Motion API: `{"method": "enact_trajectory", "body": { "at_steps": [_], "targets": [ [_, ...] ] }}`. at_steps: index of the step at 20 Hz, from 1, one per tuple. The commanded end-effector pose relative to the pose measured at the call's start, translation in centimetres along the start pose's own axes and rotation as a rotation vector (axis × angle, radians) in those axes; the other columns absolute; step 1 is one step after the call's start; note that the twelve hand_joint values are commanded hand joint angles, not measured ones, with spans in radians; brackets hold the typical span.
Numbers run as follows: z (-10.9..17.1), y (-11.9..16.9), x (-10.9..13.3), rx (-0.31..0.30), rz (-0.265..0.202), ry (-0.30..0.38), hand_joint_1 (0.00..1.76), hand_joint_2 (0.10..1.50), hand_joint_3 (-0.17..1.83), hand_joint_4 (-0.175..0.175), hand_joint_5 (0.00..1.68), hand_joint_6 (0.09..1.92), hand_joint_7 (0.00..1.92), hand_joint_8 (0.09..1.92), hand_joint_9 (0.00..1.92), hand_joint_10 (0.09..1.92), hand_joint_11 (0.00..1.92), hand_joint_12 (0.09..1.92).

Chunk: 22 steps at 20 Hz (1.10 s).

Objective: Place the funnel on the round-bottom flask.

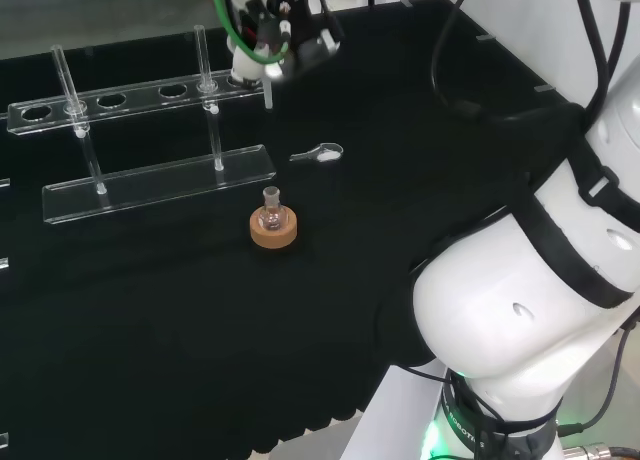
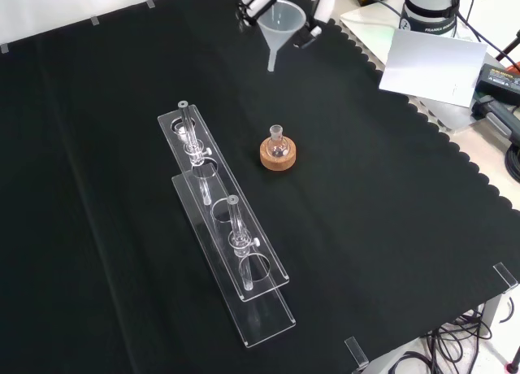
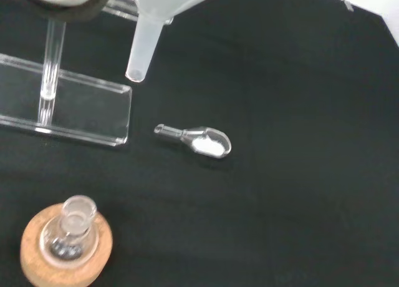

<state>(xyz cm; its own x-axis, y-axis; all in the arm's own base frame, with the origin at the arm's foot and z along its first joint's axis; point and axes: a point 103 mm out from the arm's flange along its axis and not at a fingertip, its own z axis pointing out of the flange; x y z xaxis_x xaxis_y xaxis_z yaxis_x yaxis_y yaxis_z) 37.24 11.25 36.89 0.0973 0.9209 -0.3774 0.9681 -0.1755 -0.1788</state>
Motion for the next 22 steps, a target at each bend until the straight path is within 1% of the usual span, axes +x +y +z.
{"method": "enact_trajectory", "body": {
  "at_steps": [1, 3, 4, 5, 8, 12, 18, 20, 22],
  "targets": [
    [2.5, -0.9, 2.3, 0.018, 0.002, 0.020, 0.85, 0.85, 0.61, 0.033, 0.82, 0.73, 0.73, 0.64, 1.01, 0.42, 0.65, 1.29],
    [3.5, -0.6, 2.6, 0.027, 0.008, 0.015, 0.85, 0.85, 0.62, 0.033, 0.82, 0.74, 0.73, 0.64, 1.01, 0.42, 0.65, 1.29],
    [4.0, -0.3, 2.9, 0.038, -0.009, 0.017, 0.85, 0.85, 0.62, 0.032, 0.81, 0.74, 0.73, 0.64, 1.01, 0.42, 0.65, 1.29],
    [4.4, -0.2, 3.2, 0.044, -0.009, 0.016, 0.85, 0.85, 0.62, 0.031, 0.81, 0.74, 0.73, 0.64, 1.01, 0.42, 0.66, 1.29],
    [5.6, 0.2, 4.0, 0.066, 0.008, 0.007, 0.85, 0.85, 0.62, 0.027, 0.81, 0.74, 0.73, 0.65, 1.01, 0.42, 0.66, 1.28],
    [7.0, 0.9, 4.2, 0.086, 0.020, 0.002, 0.85, 0.85, 0.62, 0.024, 0.80, 0.74, 0.73, 0.65, 1.01, 0.42, 0.67, 1.28],
    [8.6, 2.2, 4.2, 0.114, 0.021, 0.007, 0.85, 0.85, 0.63, 0.019, 0.79, 0.75, 0.73, 0.65, 1.01, 0.41, 0.68, 1.27],
    [9.1, 2.5, 4.4, 0.127, 0.014, 0.008, 0.85, 0.85, 0.63, 0.018, 0.79, 0.75, 0.73, 0.65, 1.00, 0.41, 0.68, 1.27],
    [9.4, 2.8, 4.6, 0.126, 0.011, 0.007, 0.85, 0.85, 0.63, 0.018, 0.79, 0.75, 0.73, 0.65, 1.00, 0.41, 0.68, 1.27]
  ]
}}
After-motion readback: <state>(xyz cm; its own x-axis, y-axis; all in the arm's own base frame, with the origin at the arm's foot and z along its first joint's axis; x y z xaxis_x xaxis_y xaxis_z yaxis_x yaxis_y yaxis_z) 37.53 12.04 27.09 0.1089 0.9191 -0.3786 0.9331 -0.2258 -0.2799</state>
